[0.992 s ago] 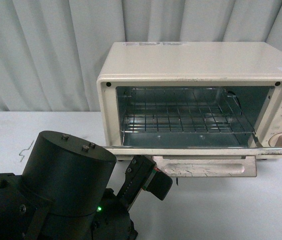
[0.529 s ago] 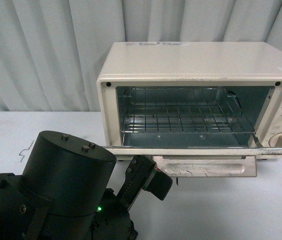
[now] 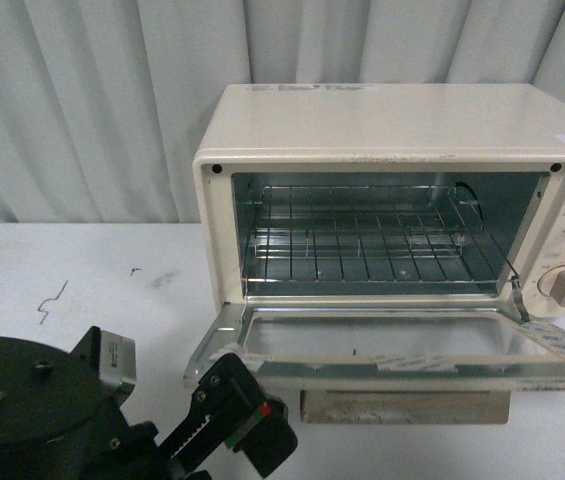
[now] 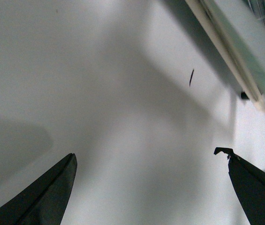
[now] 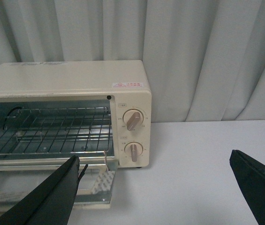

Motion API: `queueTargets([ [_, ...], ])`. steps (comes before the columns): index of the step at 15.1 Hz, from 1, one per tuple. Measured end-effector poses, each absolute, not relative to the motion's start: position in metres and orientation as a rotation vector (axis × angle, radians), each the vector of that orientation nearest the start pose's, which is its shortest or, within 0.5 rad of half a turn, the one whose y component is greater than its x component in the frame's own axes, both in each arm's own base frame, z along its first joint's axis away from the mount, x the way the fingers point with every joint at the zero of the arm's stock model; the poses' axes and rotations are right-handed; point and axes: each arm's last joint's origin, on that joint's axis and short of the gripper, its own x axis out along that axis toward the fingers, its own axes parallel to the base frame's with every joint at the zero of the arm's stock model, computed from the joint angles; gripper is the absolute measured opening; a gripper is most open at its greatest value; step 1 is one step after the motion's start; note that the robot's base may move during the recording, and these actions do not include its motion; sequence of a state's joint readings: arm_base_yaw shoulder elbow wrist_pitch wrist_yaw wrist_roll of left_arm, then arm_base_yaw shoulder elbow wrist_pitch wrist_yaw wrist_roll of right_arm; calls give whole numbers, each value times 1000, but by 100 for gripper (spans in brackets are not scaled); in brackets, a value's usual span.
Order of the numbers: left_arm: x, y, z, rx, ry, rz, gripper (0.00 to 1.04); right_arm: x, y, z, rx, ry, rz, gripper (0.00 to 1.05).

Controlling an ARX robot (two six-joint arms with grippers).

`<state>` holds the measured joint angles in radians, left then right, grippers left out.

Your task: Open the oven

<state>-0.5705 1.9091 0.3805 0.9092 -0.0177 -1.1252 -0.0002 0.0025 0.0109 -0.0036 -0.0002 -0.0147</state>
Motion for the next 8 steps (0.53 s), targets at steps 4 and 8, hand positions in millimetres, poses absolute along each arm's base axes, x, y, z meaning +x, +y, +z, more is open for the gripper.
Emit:
queueTargets([
  [4,194,-102,101,-855,797,-174,98,97,0,167,-15,-5,0,98],
  [8,176,-86,160,-745,572,-216,98,97,0,167,-15,-5,0,98],
])
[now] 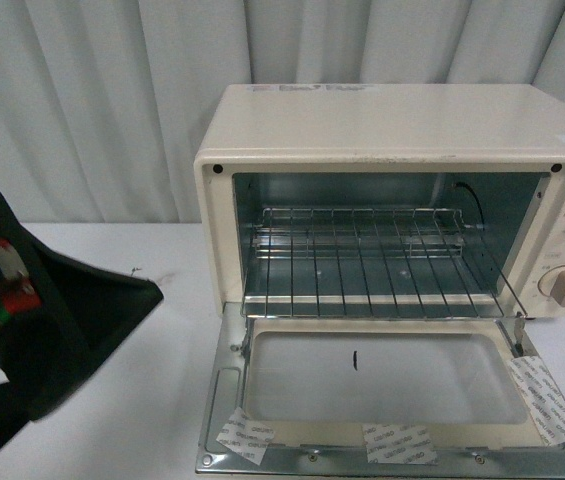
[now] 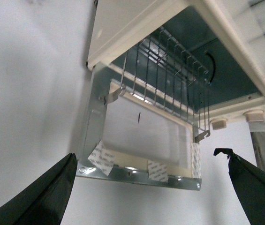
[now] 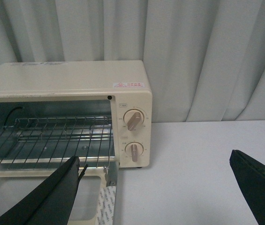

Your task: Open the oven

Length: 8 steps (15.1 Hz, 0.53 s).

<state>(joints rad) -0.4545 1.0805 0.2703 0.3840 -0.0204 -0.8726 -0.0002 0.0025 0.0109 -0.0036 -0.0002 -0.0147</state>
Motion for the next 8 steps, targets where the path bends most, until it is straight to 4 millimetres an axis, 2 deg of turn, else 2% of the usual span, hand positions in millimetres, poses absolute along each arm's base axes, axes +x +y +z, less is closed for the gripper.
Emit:
queueTargets([
  [4,171,-92,193,-704,452,-249,98,97,0,167,-15,-5,0,98],
  [5,171,-97,202,-662,300,-254,94,97,0,167,-15,-5,-1,98],
  [6,169,-93,207,-589,139,-194,85,97,0,167,-15,-5,0,98],
  [7,164,-77,202,-429,33,-70,74,97,0,167,-15,-3,-1,98],
  [8,160,-66,196,-337,19,-10,67,97,0,167,-15,-4,-3,98],
])
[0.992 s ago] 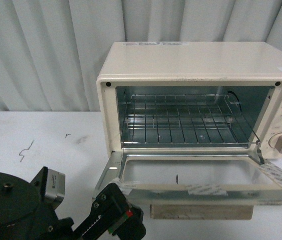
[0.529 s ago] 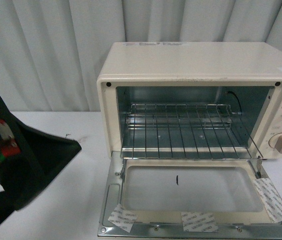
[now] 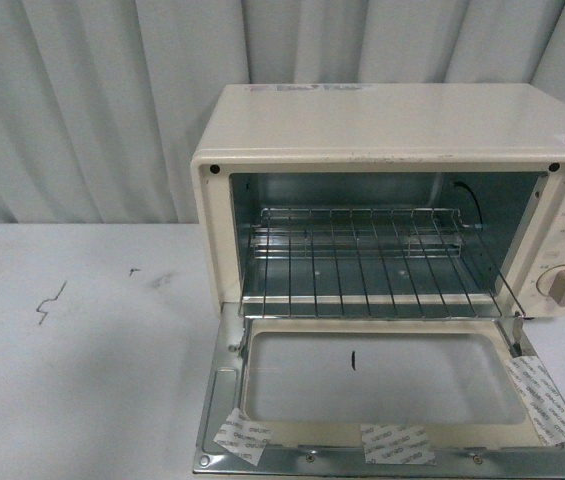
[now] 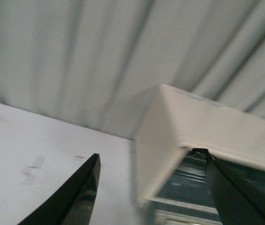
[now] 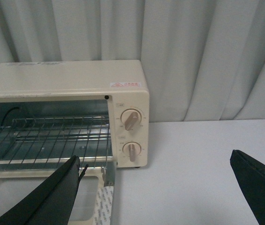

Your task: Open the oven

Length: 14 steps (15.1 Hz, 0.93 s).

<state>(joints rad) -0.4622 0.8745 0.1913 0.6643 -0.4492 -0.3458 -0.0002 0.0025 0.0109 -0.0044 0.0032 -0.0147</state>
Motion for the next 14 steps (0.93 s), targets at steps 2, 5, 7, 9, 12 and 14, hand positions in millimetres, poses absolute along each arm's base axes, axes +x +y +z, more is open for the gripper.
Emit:
queueTargets([
  [2,152,-50,189,-126,18,9,47,97,0,167,-15,-5,0,98],
  [5,141,-31,184,-33,8,5,12,97,0,167,-15,-4,0,98],
  [7,135,-24,179,-16,12,8,2,97,0,167,-15,-4,0,98],
  [9,130,-17,178,-17,5,3,2,97,0,167,-15,-4,0,98],
  [12,124,-12,172,-21,-26,2,2,97,0,167,-15,-4,0,98],
  [14,123,-6,168,-17,9,-14,2,97,0,167,-15,-4,0,98],
])
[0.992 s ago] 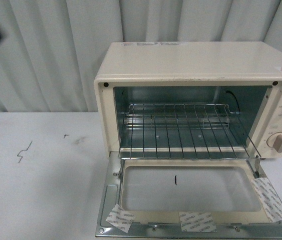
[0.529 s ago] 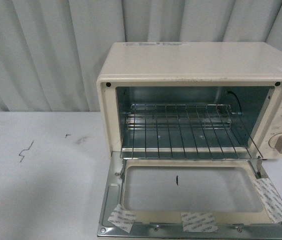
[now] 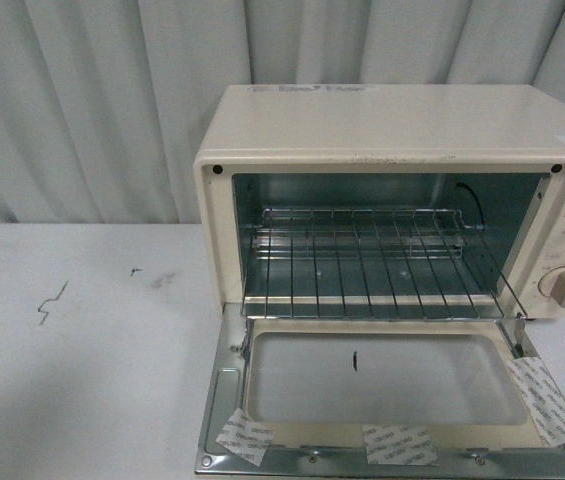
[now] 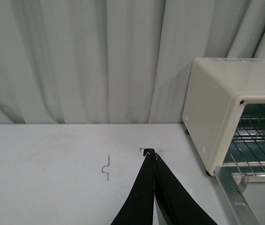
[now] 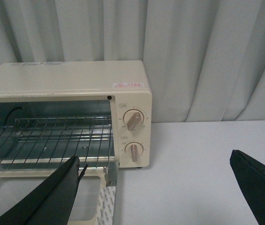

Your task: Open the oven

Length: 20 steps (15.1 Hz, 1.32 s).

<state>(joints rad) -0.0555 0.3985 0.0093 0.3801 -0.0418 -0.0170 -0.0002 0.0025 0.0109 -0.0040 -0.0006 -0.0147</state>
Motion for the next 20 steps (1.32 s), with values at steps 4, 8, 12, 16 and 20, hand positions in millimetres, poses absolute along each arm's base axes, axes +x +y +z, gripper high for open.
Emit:
queueTargets([
  [4,116,0,170,-17,-9,-1,2,97,0,167,-15,-6,0,98],
  [8,111,0,170,-17,-12,-1,2,97,0,167,-15,-5,0,98],
  [12,97,0,167,-17,-13,-2,2,97,0,167,-15,-4,0,98],
  [16,98,0,166,-17,2,0,2,97,0,167,-15,-5,0,98],
  [20,98,0,166,-17,1,0,39,97,0,167,-15,-5,0,98],
])
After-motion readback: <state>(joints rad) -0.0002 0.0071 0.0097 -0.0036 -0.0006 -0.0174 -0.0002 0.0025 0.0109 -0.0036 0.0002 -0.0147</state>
